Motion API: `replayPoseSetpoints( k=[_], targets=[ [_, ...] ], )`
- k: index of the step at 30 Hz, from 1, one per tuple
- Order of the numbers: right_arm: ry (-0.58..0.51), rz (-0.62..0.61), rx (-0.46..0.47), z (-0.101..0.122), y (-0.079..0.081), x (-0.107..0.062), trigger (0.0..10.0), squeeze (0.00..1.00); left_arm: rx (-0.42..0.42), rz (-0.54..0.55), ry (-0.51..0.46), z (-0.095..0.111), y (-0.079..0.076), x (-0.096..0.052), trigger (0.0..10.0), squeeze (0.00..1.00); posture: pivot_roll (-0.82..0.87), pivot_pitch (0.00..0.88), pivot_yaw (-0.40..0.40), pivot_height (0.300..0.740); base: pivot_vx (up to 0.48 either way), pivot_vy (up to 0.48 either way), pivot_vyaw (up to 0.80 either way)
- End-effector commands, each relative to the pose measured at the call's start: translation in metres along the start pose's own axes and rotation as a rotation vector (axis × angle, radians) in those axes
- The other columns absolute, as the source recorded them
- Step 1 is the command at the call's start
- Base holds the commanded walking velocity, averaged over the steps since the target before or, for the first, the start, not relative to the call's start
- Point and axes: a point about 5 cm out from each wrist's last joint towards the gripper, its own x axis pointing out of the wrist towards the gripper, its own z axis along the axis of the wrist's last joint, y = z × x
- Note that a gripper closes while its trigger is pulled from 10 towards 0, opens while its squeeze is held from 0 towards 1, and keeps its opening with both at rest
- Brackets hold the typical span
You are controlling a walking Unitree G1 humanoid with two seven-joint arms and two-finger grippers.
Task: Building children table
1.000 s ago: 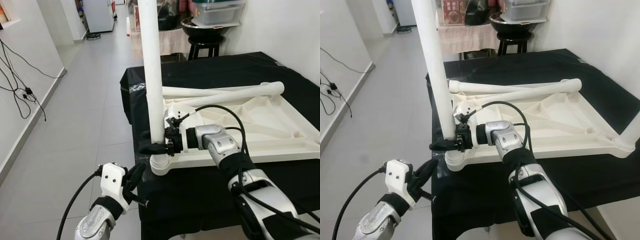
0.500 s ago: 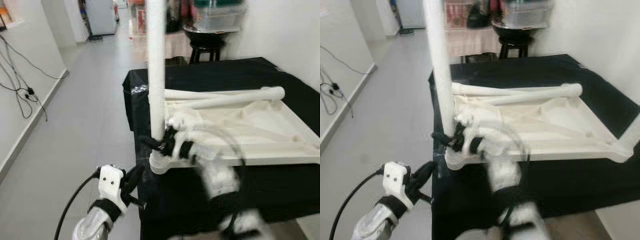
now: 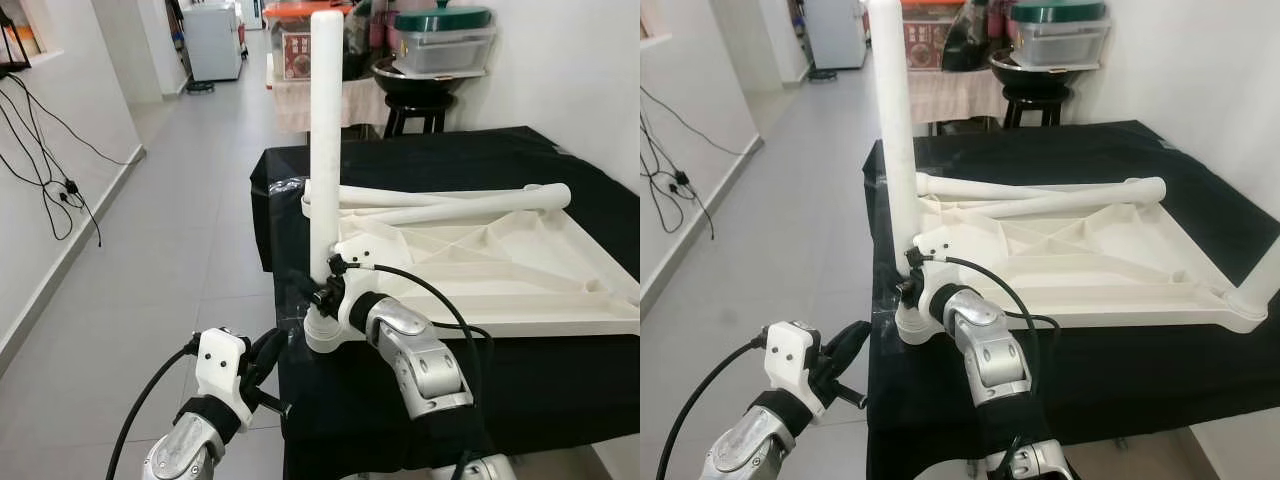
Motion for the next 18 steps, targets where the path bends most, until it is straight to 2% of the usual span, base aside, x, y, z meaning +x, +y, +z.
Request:
replayPoseSetpoints(
  k=[1, 2, 3, 4, 5, 6, 7, 12, 18],
  targets=[
    [-0.008, 0.113, 0.0, 0.005, 0.007, 0.002, 10.0, 1.0, 0.003, -0.003, 0.005, 0.0, 0.001, 0.0, 10.0, 0.0, 0.0, 0.031, 0.024, 0.74, 0.0, 0.0, 0.0],
    [-0.024, 0.166, -0.016, 0.011, 0.006, 0.002, 10.0, 1.0, 0.002, -0.004, 0.005, 0.0, 0.001, 0.001, 10.0, 0.0, 0.0, 0.03, 0.023, 0.74, 0.0, 0.0, 0.0],
    [-0.024, 0.166, -0.016, 0.011, 0.006, 0.002, 10.0, 1.0, 0.002, -0.004, 0.005, 0.0, 0.001, 0.001, 10.0, 0.0, 0.0, 0.03, 0.023, 0.74, 0.0, 0.0, 0.0],
    [-0.033, 0.243, -0.073, 0.019, 0.001, 0.003, 10.0, 1.0, 0.002, -0.004, 0.005, 0.0, 0.001, 0.001, 10.0, 0.0, 0.01, 0.025, 0.019, 0.74, 0.0, 0.0, 0.0],
    [-0.027, 0.345, -0.132, 0.026, -0.003, 0.002, 10.0, 0.61, 0.004, -0.003, 0.004, 0.0, 0.001, 0.002, 10.0, 0.0, 0.01, 0.024, 0.016, 0.74, 0.0, 0.0, 0.0],
    [-0.022, 0.415, -0.186, 0.031, -0.007, 0.001, 10.0, 0.0, 0.005, -0.002, 0.003, 0.0, 0.001, 0.002, 10.0, 0.0, 0.01, 0.024, 0.016, 0.74, 0.0, 0.0, 0.0],
    [-0.017, 0.453, -0.22, 0.034, -0.009, 0.0, 10.0, 0.0, 0.006, -0.001, 0.003, -0.001, 0.001, 0.002, 10.0, 0.0, 0.01, 0.024, 0.016, 0.74, 0.0, 0.0, 0.0],
    [0.024, 0.578, -0.252, 0.049, -0.017, 0.005, 10.0, 0.0, 0.007, 0.0, 0.003, -0.001, 0.001, 0.003, 10.0, 0.0, 0.02, 0.014, 0.009, 0.74, 0.0, 0.0, 0.0],
    [0.07, 0.645, -0.267, 0.056, -0.02, 0.012, 10.0, 0.0, 0.009, 0.0, 0.003, -0.002, 0.0, 0.004, 10.0, 0.0, 0.03, 0.008, 0.004, 0.74, 0.0, 0.0, 0.0]
  ],
)
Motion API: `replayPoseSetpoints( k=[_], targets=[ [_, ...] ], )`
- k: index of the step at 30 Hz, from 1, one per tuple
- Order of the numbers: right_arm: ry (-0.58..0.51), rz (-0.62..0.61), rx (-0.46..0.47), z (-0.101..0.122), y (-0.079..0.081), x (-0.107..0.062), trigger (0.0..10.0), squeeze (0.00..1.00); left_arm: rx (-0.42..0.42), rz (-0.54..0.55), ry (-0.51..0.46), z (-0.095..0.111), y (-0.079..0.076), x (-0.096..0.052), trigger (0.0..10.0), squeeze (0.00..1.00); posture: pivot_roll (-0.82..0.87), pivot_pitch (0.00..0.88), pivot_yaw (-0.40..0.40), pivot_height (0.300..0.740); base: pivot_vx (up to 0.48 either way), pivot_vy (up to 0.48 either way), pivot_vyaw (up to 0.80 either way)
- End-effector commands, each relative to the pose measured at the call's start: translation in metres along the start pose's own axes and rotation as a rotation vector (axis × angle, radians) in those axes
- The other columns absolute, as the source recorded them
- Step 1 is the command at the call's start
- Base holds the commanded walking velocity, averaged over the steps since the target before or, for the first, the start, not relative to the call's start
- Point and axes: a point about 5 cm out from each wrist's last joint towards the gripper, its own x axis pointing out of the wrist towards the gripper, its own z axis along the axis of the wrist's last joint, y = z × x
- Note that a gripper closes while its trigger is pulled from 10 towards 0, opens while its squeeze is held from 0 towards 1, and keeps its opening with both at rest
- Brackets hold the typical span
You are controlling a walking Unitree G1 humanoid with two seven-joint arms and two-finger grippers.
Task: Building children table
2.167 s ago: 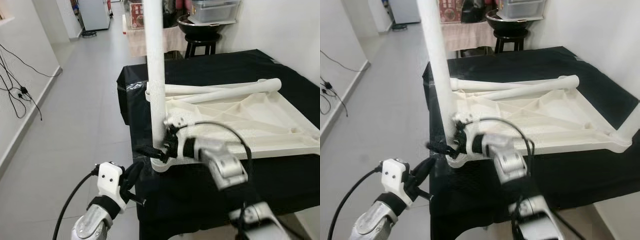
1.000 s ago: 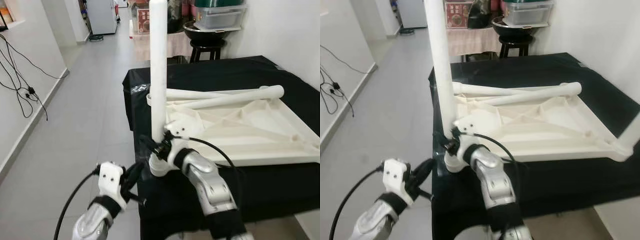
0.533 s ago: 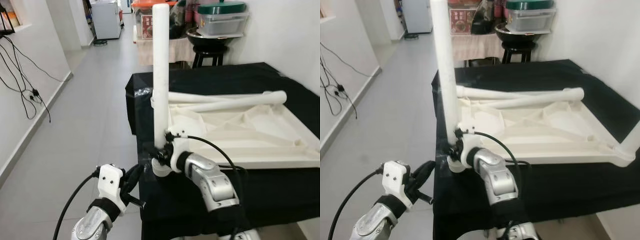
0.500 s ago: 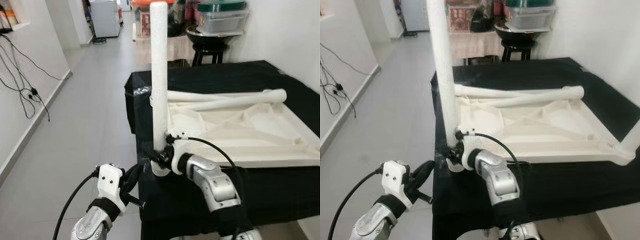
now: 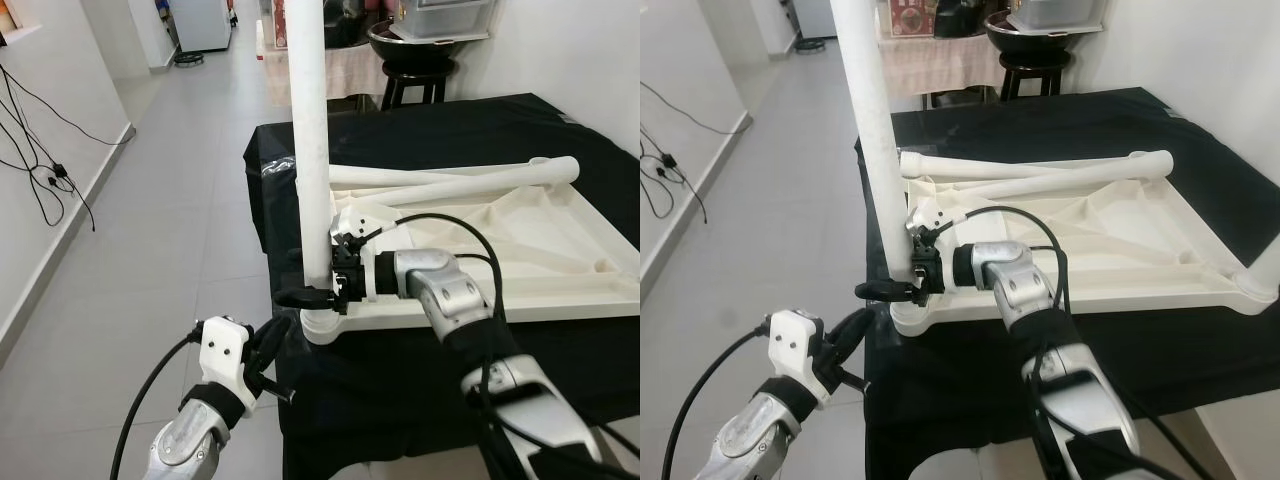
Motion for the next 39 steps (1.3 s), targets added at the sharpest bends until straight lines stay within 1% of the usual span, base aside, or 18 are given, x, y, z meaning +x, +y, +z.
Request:
replayPoseSetpoints(
  k=[1, 2, 3, 8, 14, 15, 16, 17, 18, 19, 20, 21, 27, 28, 31, 32, 37, 39],
  targets=[
    [0.018, 0.04, -0.018, 0.004, -0.001, 0.009, 2.7, 0.0, 0.004, 0.007, 0.016, -0.004, 0.0, 0.0, 10.0, 0.0, 0.03, 0.008, 0.002, 0.74, 0.0, 0.0, 0.0],
    [0.021, 0.037, -0.013, 0.004, -0.004, 0.009, 2.7, 0.0, 0.005, 0.007, 0.016, -0.004, 0.0, 0.0, 10.0, 0.0, 0.03, 0.008, 0.002, 0.74, 0.0, 0.0, 0.0],
    [0.023, 0.033, -0.006, 0.003, -0.005, 0.01, 0.0, 0.0, 0.005, 0.007, 0.016, -0.005, 0.0, 0.0, 10.0, 0.0, 0.04, 0.006, 0.0, 0.74, 0.0, 0.0, 0.0],
    [0.029, 0.001, 0.01, -0.003, -0.008, 0.007, 0.0, 0.0, 0.018, 0.008, 0.022, -0.005, -0.002, -0.001, 10.0, 0.0, 0.04, 0.009, 0.003, 0.74, 0.0, 0.0, 0.0],
    [0.071, -0.219, 0.083, -0.044, -0.011, -0.015, 0.0, 0.0, 0.085, 0.033, 0.064, -0.002, -0.007, -0.017, 10.0, 0.0, 0.04, 0.024, 0.013, 0.74, 0.0, 0.0, 0.0],
    [0.016, -0.564, 0.199, -0.06, -0.012, -0.011, 0.0, 0.0, 0.088, 0.038, 0.078, -0.003, -0.008, -0.022, 10.0, 0.0, 0.02, 0.033, 0.015, 0.74, 0.0, 0.0, 0.0],
    [0.016, -0.564, 0.199, -0.06, -0.012, -0.011, 0.0, 0.0, 0.088, 0.038, 0.078, -0.003, -0.008, -0.022, 10.0, 0.0, 0.02, 0.033, 0.015, 0.74, 0.0, 0.0, 0.0],
    [-0.001, -0.825, 0.304, -0.074, -0.012, -0.014, 0.0, 0.0, 0.091, 0.041, 0.087, -0.003, -0.008, -0.026, 10.0, 0.0, 0.02, 0.033, 0.015, 0.74, 0.0, 0.0, 0.0],
    [0.02, -0.889, 0.367, -0.087, 0.016, -0.011, 0.0, 0.0, 0.101, 0.046, 0.09, -0.001, -0.008, -0.028, 10.0, 0.0, 0.04, 0.06, 0.019, 0.74, 0.0, 0.0, 0.0],
    [0.02, -0.889, 0.367, -0.087, 0.016, -0.011, 0.0, 0.0, 0.101, 0.046, 0.09, -0.001, -0.008, -0.028, 10.0, 0.0, 0.04, 0.06, 0.019, 0.74, 0.0, 0.0, 0.0],
    [0.03, -0.916, 0.403, -0.092, 0.039, -0.013, 0.0, 0.0, 0.108, 0.05, 0.091, -0.001, -0.007, -0.03, 10.0, 0.0, 0.04, 0.068, 0.025, 0.74, 0.0, 0.0, 0.0],
    [0.03, -0.815, 0.317, -0.081, 0.046, -0.01, 0.0, 0.0, 0.112, 0.046, 0.095, -0.003, -0.007, -0.03, 10.0, 0.0, 0.0, 0.042, 0.041, 0.74, 0.0, 0.0, 0.0],
    [0.068, -0.789, 0.28, -0.081, 0.033, -0.013, 0.0, 0.0, 0.094, 0.029, 0.086, -0.005, -0.005, -0.025, 10.0, 0.0, 0.03, 0.038, 0.018, 0.74, 0.0, 0.0, 0.0],
    [0.053, -0.772, 0.3, -0.077, 0.026, -0.008, 10.0, 0.0, 0.073, 0.027, 0.074, -0.005, -0.004, -0.023, 10.0, 0.0, 0.03, 0.037, 0.022, 0.74, 0.0, 0.0, 0.0],
    [0.002, -0.71, 0.294, -0.065, 0.027, 0.0, 10.0, 0.0, 0.058, 0.038, 0.071, -0.005, -0.004, -0.024, 10.0, 0.0, 0.03, 0.033, 0.024, 0.74, 0.0, 0.0, 0.0],
    [-0.051, -0.621, 0.263, -0.055, 0.027, 0.006, 10.0, 1.0, 0.049, 0.036, 0.073, -0.005, -0.004, -0.023, 10.0, 0.0, 0.04, 0.028, 0.022, 0.74, 0.0, 0.0, 0.0],
    [-0.153, -0.486, 0.213, -0.028, 0.033, 0.011, 10.0, 1.0, 0.044, 0.02, 0.08, -0.006, -0.004, -0.021, 10.0, 0.0, 0.03, 0.02, 0.022, 0.74, 0.0, 0.0, 0.0],
    [-0.185, -0.369, 0.157, -0.012, 0.029, 0.007, 10.0, 1.0, 0.041, 0.012, 0.081, -0.006, -0.005, -0.02, 10.0, 0.0, 0.03, 0.015, 0.023, 0.74, 0.0, 0.0, 0.0]
  ],
)
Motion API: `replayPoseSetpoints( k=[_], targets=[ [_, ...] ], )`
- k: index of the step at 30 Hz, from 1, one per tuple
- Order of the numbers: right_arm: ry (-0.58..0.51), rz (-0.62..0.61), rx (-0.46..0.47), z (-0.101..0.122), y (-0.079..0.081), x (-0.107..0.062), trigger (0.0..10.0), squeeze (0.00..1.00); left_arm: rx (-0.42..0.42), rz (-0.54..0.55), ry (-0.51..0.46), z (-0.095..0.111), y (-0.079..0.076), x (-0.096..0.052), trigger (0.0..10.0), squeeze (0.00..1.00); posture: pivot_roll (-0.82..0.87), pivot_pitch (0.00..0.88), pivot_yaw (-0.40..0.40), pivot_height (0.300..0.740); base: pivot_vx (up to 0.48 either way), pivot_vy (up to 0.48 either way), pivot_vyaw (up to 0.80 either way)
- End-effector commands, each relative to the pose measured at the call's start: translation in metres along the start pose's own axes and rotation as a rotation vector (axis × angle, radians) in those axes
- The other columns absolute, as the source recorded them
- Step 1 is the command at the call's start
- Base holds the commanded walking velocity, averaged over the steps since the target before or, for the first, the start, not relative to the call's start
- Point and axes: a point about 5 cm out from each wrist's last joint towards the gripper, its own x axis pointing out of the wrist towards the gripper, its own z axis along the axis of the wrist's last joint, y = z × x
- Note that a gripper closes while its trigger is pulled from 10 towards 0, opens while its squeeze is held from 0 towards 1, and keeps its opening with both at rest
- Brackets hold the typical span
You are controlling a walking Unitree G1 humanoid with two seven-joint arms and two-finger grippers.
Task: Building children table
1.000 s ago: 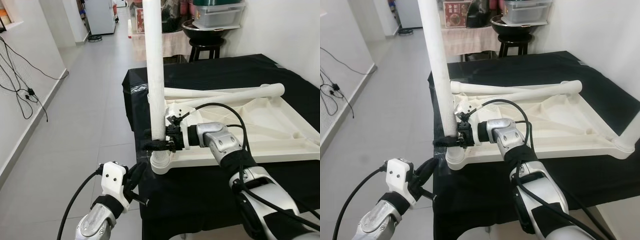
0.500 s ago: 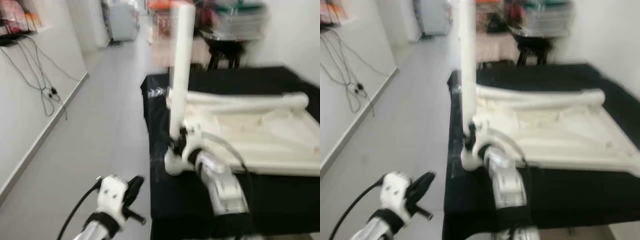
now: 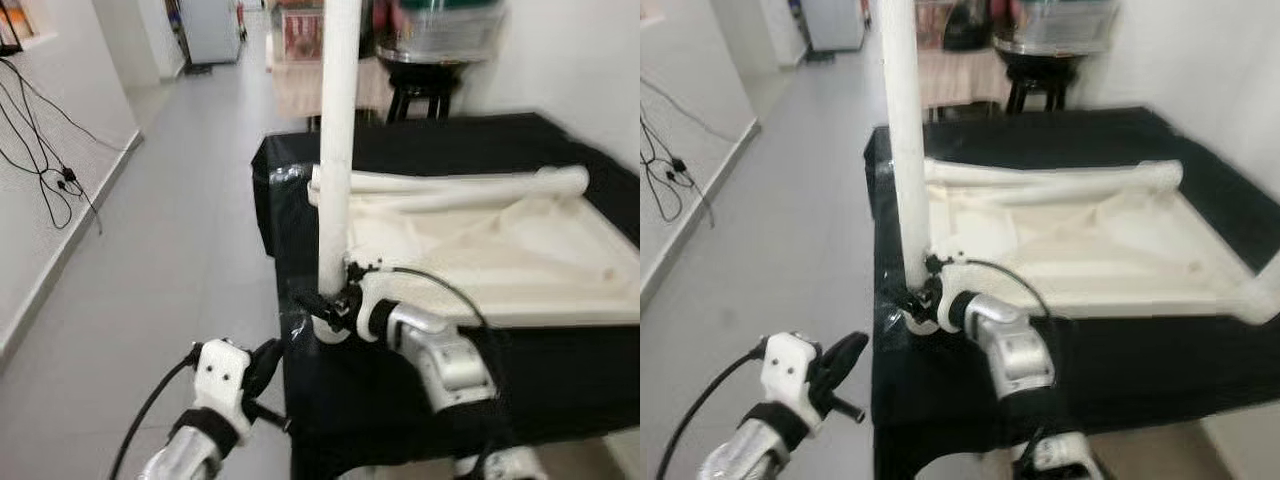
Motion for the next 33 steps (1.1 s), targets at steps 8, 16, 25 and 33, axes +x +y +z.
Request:
replayPoseSetpoints(
  k=[8, 16, 25, 33],
  targets=[
    [0.082, 0.398, -0.203, 0.018, -0.008, -0.003, 10.0, 0.0, -0.015, -0.006, 0.019, -0.006, 0.001, 0.004, 10.0, 0.0, 0.04, 0.002, 0.018, 0.74, 0.0, 0.0, 0.0],
    [0.115, 0.368, -0.149, 0.016, -0.023, 0.019, 3.3, 0.0, -0.019, -0.005, 0.015, -0.006, 0.0, 0.006, 10.0, 0.0, 0.05, 0.0, 0.017, 0.74, 0.0, 0.0, 0.0],
    [0.121, 0.408, -0.099, 0.008, -0.03, 0.009, 0.0, 0.0, -0.023, -0.002, 0.012, -0.006, 0.0, 0.007, 10.0, 0.0, 0.05, 0.008, 0.018, 0.74, 0.0, 0.0, 0.0],
    [0.027, -0.249, -0.004, -0.012, -0.039, 0.001, 0.0, 0.0, -0.031, -0.002, 0.005, -0.004, 0.002, 0.003, 10.0, 0.0, 0.01, 0.046, 0.03, 0.74, 0.0, 0.0, 0.0]
  ],
)
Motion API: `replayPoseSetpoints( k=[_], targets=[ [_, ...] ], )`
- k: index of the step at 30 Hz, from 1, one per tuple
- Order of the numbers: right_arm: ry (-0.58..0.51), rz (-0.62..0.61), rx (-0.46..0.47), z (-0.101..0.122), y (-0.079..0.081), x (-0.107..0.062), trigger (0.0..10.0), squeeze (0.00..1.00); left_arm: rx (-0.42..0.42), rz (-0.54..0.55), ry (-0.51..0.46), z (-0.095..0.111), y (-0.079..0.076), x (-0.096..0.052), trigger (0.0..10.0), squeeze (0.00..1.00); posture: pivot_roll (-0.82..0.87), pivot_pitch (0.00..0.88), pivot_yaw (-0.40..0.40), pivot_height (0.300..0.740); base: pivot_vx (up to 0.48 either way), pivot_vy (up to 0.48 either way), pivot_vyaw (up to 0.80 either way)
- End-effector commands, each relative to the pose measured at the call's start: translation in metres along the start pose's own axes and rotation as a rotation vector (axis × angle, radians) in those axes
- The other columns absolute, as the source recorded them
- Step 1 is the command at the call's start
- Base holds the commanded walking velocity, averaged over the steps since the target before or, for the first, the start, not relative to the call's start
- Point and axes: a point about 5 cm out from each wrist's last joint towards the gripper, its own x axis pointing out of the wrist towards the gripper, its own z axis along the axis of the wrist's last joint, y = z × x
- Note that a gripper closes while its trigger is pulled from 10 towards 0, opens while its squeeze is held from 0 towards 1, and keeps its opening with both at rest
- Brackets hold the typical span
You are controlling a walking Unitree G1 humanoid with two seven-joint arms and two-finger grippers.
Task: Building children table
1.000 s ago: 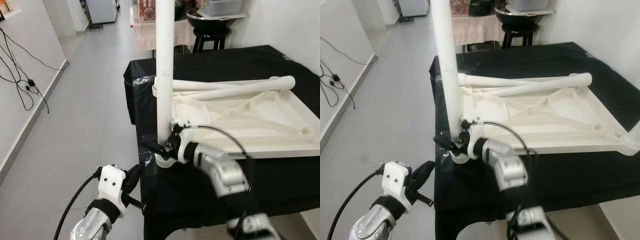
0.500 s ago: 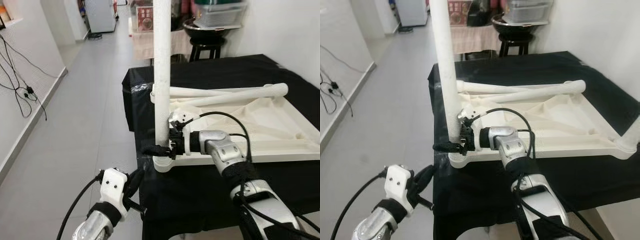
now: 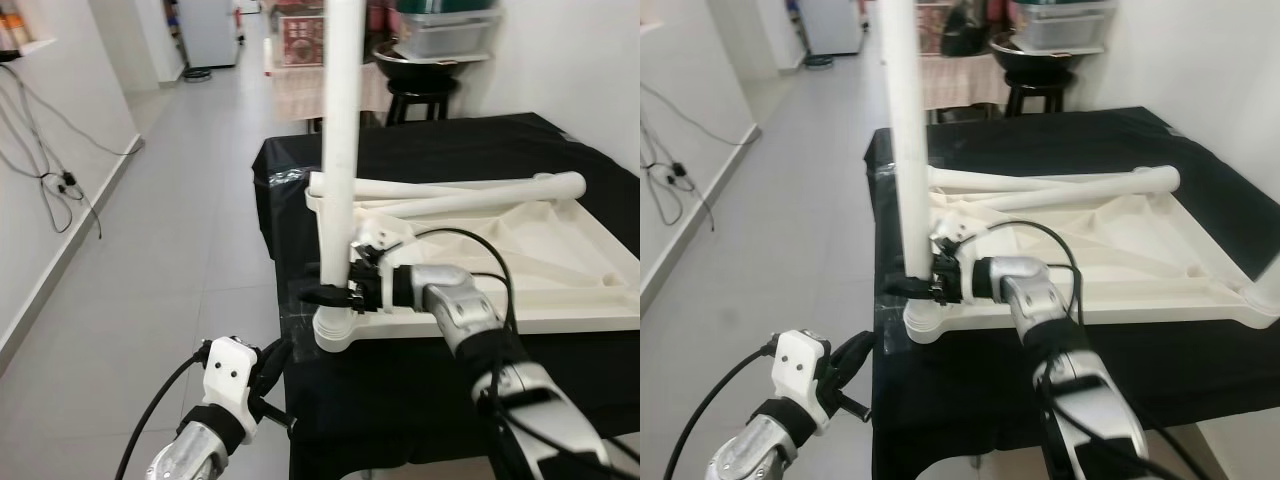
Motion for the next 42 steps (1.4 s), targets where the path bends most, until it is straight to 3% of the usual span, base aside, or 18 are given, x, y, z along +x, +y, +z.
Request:
replayPoseSetpoints(
  k=[1, 2, 4, 15, 16, 17, 19, 21, 23, 24, 25, 26, 29, 35, 36, 38, 39, 42],
  targets=[
    [0.034, -0.435, 0.132, -0.02, -0.006, 0.002, 0.0, 0.0, -0.006, -0.001, -0.003, 0.001, 0.002, -0.002, 10.0, 0.0, 0.01, 0.046, 0.03, 0.74, 0.0, 0.0, 0.0],
    [0.109, -0.618, 0.231, -0.045, 0.012, 0.001, 0.0, 0.0, -0.008, 0.003, -0.005, 0.001, 0.003, -0.003, 10.0, 0.0, 0.0, 0.051, 0.037, 0.74, 0.0, 0.0, 0.0],
    [0.104, -0.665, 0.146, -0.048, 0.029, 0.003, 0.0, 0.0, -0.011, 0.001, -0.004, 0.001, 0.004, -0.003, 10.0, 0.0, 0.0, 0.054, 0.047, 0.74, 0.0, 0.0, 0.0],
    [0.108, -0.478, 0.105, -0.038, 0.035, 0.018, 0.0, 0.0, -0.005, -0.012, 0.0, 0.001, 0.006, -0.001, 10.0, 0.0, 0.0, 0.043, 0.044, 0.74, 0.0, 0.0, 0.0],
    [0.093, -0.441, 0.133, -0.034, 0.036, 0.018, 10.0, 0.0, -0.005, -0.007, -0.003, 0.001, 0.006, 0.0, 10.0, 0.0, 0.0, 0.044, 0.04, 0.74, 0.0, 0.0, 0.0],
    [0.073, -0.386, 0.143, -0.027, 0.039, 0.019, 10.0, 1.0, -0.009, -0.006, -0.004, 0.001, 0.006, 0.0, 10.0, 0.0, 0.0, 0.043, 0.039, 0.74, 0.0, 0.0, 0.0],
    [0.073, -0.386, 0.143, -0.027, 0.039, 0.019, 10.0, 1.0, -0.009, -0.006, -0.004, 0.001, 0.006, 0.0, 10.0, 0.0, 0.0, 0.043, 0.039, 0.74, 0.0, 0.0, 0.0],
    [0.006, -0.166, 0.088, -0.001, 0.037, 0.021, 10.0, 1.0, -0.014, -0.008, -0.005, 0.001, 0.006, 0.001, 10.0, 0.0, 0.01, 0.033, 0.039, 0.74, 0.0, 0.0, 0.0],
    [0.006, -0.166, 0.088, -0.001, 0.037, 0.021, 10.0, 1.0, -0.014, -0.008, -0.005, 0.001, 0.006, 0.001, 10.0, 0.0, 0.01, 0.033, 0.039, 0.74, 0.0, 0.0, 0.0],
    [-0.01, -0.06, 0.045, 0.01, 0.034, 0.021, 10.0, 0.17, -0.015, -0.009, -0.005, 0.001, 0.006, 0.002, 10.0, 0.0, 0.01, 0.028, 0.038, 0.74, 0.0, 0.0, 0.0],
    [-0.01, -0.06, 0.045, 0.01, 0.034, 0.021, 10.0, 0.17, -0.015, -0.009, -0.005, 0.001, 0.006, 0.002, 10.0, 0.0, 0.01, 0.028, 0.038, 0.74, 0.0, 0.0, 0.0],
    [-0.008, 0.063, -0.018, 0.021, 0.028, 0.02, 10.0, 0.0, -0.014, -0.008, -0.005, 0.0, 0.006, 0.002, 10.0, 0.0, 0.01, 0.024, 0.038, 0.74, 0.0, 0.0, 0.0],
    [0.008, 0.201, -0.13, 0.033, 0.018, 0.017, 10.0, 0.0, -0.012, -0.007, -0.005, 0.0, 0.006, 0.003, 10.0, 0.0, 0.02, 0.016, 0.037, 0.74, 0.0, 0.0, 0.0],
    [0.08, 0.348, -0.078, 0.039, 0.007, 0.02, 10.0, 0.0, -0.011, -0.007, -0.001, -0.002, 0.005, 0.004, 10.0, 0.0, 0.03, 0.004, 0.036, 0.74, 0.0, 0.0, 0.0],
    [0.084, 0.359, -0.069, 0.038, 0.006, 0.02, 8.4, 0.0, -0.011, -0.007, -0.001, -0.002, 0.004, 0.004, 10.0, 0.0, 0.03, 0.002, 0.035, 0.74, 0.0, 0.0, 0.0],
    [0.087, 0.366, -0.064, 0.038, 0.005, 0.02, 8.4, 0.0, -0.011, -0.007, 0.0, -0.002, 0.004, 0.004, 10.0, 0.0, 0.03, 0.002, 0.035, 0.74, 0.0, 0.0, 0.0],
    [0.089, 0.362, -0.047, 0.036, 0.004, 0.02, 0.0, 0.0, -0.012, -0.007, -0.001, -0.002, 0.004, 0.004, 10.0, 0.0, 0.03, 0.001, 0.036, 0.74, 0.0, 0.0, 0.0],
    [0.087, 0.359, -0.042, 0.034, 0.002, 0.019, 0.0, 0.0, -0.014, -0.008, 0.0, -0.003, 0.004, 0.004, 10.0, 0.0, 0.03, 0.001, 0.039, 0.74, 0.0, 0.0, 0.0]
  ],
)
